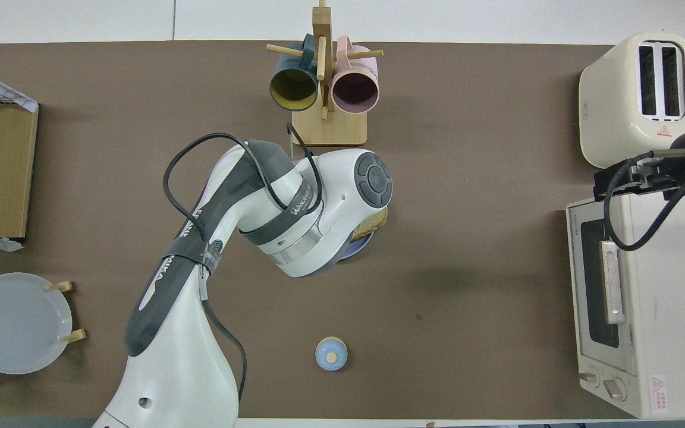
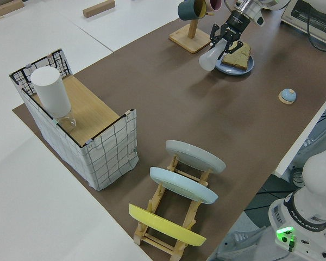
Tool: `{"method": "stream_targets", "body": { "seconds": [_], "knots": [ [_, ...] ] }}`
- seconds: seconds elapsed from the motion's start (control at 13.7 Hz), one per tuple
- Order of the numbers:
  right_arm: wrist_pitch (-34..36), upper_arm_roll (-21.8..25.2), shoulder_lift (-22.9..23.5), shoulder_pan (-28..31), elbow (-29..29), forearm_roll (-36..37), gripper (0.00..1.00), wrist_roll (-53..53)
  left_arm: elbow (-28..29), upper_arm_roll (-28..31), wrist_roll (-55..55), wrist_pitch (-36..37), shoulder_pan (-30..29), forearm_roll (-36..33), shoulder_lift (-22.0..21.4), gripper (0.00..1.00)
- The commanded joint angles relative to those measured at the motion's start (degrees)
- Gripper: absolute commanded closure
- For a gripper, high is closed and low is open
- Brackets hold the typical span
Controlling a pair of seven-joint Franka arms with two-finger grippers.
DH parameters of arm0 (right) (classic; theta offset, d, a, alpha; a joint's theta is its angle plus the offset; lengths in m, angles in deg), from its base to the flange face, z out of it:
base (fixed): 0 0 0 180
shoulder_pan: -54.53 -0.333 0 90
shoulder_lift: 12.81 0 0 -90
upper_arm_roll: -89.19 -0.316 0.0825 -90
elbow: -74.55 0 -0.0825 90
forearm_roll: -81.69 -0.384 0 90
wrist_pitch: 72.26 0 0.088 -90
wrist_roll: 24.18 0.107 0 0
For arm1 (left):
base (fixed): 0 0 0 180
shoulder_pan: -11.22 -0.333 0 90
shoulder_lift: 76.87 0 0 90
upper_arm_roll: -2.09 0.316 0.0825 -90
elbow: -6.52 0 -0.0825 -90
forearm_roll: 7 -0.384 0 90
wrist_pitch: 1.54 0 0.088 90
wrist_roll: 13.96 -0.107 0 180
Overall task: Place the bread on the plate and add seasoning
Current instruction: 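Move the held bottle over the bread on the plate with the left gripper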
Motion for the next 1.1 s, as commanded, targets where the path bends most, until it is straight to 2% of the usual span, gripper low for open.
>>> {"method": "stream_targets", "body": {
  "seconds": [0.0, 0.59, 0.88, 1.02],
  "knots": [
    [0.45, -0.44, -0.42, 0.43, 0.08, -0.55, 0.0, -1.61, -1.64, 1.05, 0.48, 3.85, 2.16, -4.43, 0.21, 1.0],
    [0.1, -0.7, -0.94, 0.51, -0.18, -0.55, 0.0, -3.1, -1.29, 1.14, 2.41, 9.56, 3.75, -12.87, 0.21, 1.0],
    [0.28, -0.7, -0.94, 0.95, -0.27, -0.55, 0.0, -2.93, 0.11, 1.14, 4.09, 11.94, 5.59, -14.64, 0.38, 1.0],
    [0.19, -0.7, -0.94, 0.95, -0.27, -0.55, 0.0, -2.84, -1.89, 1.4, 6.97, 15.18, 6.12, -17.1, 7.21, 1.0]
  ]
}}
